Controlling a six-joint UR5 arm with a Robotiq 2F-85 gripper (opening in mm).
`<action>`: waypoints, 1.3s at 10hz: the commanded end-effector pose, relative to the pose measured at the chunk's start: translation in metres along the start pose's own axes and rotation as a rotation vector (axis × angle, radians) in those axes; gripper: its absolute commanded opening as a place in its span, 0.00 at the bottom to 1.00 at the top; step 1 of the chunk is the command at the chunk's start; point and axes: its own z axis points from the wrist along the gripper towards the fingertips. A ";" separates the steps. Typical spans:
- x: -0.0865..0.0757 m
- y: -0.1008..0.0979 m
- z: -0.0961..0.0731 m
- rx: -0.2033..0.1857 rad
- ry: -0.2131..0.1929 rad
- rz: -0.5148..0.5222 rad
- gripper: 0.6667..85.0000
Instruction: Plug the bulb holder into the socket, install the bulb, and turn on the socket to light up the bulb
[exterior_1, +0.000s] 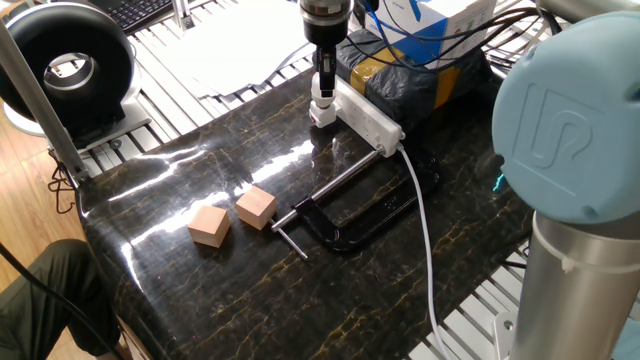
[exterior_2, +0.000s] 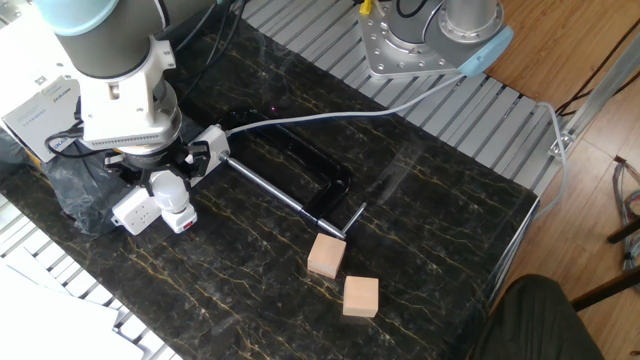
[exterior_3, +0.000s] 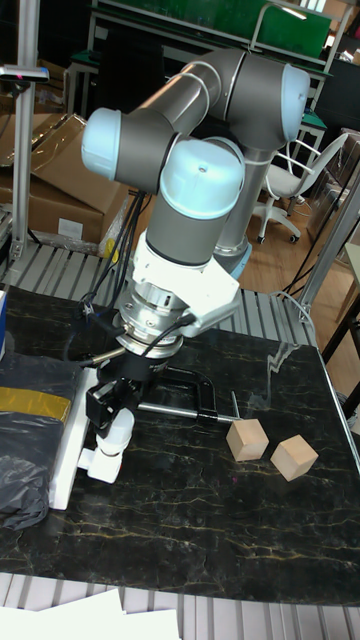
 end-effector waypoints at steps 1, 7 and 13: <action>-0.003 0.003 0.000 -0.018 -0.009 0.094 0.00; 0.005 0.011 -0.003 -0.050 0.039 0.102 0.08; -0.004 0.002 -0.010 -0.051 0.022 -0.001 0.66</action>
